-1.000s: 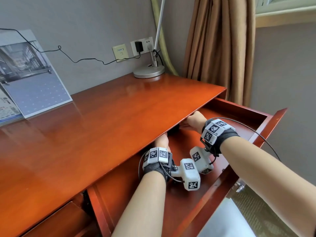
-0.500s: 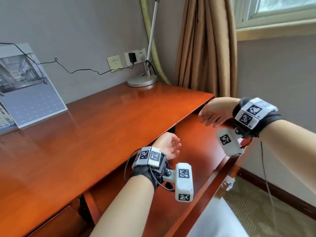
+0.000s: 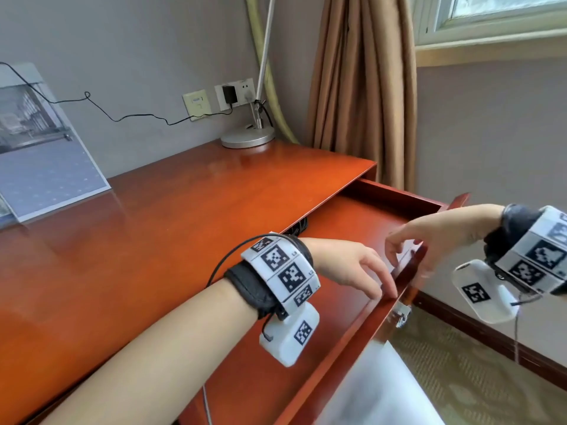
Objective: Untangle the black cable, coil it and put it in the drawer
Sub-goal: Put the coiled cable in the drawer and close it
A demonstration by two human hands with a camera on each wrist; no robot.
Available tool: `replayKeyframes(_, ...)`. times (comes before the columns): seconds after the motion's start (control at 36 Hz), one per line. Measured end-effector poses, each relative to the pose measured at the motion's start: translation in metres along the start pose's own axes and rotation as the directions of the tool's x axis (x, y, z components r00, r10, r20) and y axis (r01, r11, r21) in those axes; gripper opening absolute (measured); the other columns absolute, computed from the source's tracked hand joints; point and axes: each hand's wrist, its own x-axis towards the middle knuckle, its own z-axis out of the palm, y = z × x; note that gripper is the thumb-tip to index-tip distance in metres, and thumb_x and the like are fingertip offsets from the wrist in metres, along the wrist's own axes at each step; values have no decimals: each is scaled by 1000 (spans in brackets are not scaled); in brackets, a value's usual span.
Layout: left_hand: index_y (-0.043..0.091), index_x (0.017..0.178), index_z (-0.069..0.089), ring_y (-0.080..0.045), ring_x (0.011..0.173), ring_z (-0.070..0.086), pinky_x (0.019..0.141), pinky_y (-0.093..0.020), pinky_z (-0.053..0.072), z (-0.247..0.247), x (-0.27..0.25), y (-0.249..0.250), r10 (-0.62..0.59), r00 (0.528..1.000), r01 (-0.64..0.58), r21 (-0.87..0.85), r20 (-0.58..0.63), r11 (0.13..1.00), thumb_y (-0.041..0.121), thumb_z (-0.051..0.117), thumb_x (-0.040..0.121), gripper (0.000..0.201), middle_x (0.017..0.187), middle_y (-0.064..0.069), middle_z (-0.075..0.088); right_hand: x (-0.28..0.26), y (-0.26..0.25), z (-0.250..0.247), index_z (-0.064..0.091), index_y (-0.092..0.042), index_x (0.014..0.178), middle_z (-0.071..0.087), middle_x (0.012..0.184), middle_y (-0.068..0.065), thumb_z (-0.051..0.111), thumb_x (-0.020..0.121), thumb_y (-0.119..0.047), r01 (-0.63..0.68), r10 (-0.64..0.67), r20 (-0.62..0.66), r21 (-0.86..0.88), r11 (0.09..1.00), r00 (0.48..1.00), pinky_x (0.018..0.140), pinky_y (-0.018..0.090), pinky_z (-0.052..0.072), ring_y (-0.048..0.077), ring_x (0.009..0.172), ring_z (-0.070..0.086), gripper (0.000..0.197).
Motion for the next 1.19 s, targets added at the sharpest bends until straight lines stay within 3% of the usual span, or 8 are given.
replayKeyframes(0.08, 22, 120, 65, 30, 76, 43, 74, 4, 30, 3, -3, 6, 95, 995, -94, 17, -10, 995, 9, 58, 90, 33, 137, 3, 44, -1, 1, 3, 54, -40, 100, 56, 101, -16, 69, 77, -16, -17, 20, 85, -40, 999, 996, 83, 24, 48, 1, 87, 55, 36)
replayKeyframes(0.33, 29, 101, 70, 10, 75, 49, 65, -11, 33, 9, -3, 14, 104, 989, -134, 343, 104, 930, 21, 50, 92, 23, 142, 23, 41, 11, 9, 14, 46, -39, 72, 56, 86, -8, 72, 75, -13, 13, -22, -121, -78, 997, 992, 61, 18, 42, 2, 65, 47, 37)
replayKeyframes(0.56, 22, 98, 68, 21, 63, 45, 58, 1, 31, -6, -7, 11, 18, 990, -71, 382, 141, 921, 14, 48, 92, 22, 140, 17, 41, 23, 5, 14, 47, -36, 69, 54, 65, -20, 73, 72, -8, 73, -79, -293, -32, 997, 953, 57, 12, 37, -6, 60, 46, 38)
replayKeyframes(0.72, 18, 100, 69, 18, 63, 46, 57, -1, 32, -18, -10, -2, -66, 988, 6, 393, 139, 920, 12, 47, 92, 24, 141, 17, 39, 41, -1, 9, 49, -37, 71, 56, 72, -14, 73, 72, -7, 98, -97, -382, -15, 995, 919, 59, 10, 37, -8, 66, 49, 39)
replayKeyframes(0.94, 18, 103, 68, -4, 103, 51, 60, 1, 32, -33, -13, -25, -141, 984, 86, 403, 108, 911, 11, 46, 92, 26, 145, 18, 35, 63, -8, 4, 57, -30, 80, 61, 80, -16, 74, 74, -8, 100, -73, -473, 32, 994, 878, 62, 7, 37, -5, 73, 53, 28)
replayKeyframes(1.06, 19, 104, 67, 4, 94, 47, 70, -4, 32, -38, -15, -34, -174, 979, 115, 416, 107, 902, 11, 46, 93, 26, 144, 19, 34, 75, -11, 5, 58, -28, 82, 58, 76, -17, 74, 74, -8, 98, -53, -539, 55, 994, 840, 62, 7, 35, 0, 72, 53, 27)
replayKeyframes(1.14, 22, 106, 67, -6, 110, 43, 87, -19, 31, -43, -18, -38, -211, 972, 145, 432, 107, 890, 13, 46, 93, 27, 144, 18, 34, 83, -16, 1, 61, -24, 84, 55, 77, -17, 74, 75, -9, 90, -48, -577, 45, 995, 816, 61, 6, 34, 3, 74, 51, 21)
replayKeyframes(1.19, 22, 110, 66, -2, 110, 38, 86, -15, 28, -48, -19, -40, -247, 962, 179, 414, 116, 893, 13, 45, 95, 27, 146, 17, 33, 88, -21, -1, 61, -23, 84, 53, 81, -14, 74, 76, -10, 78, -60, -587, 5, 997, 808, 64, 13, 34, 7, 81, 49, 20)
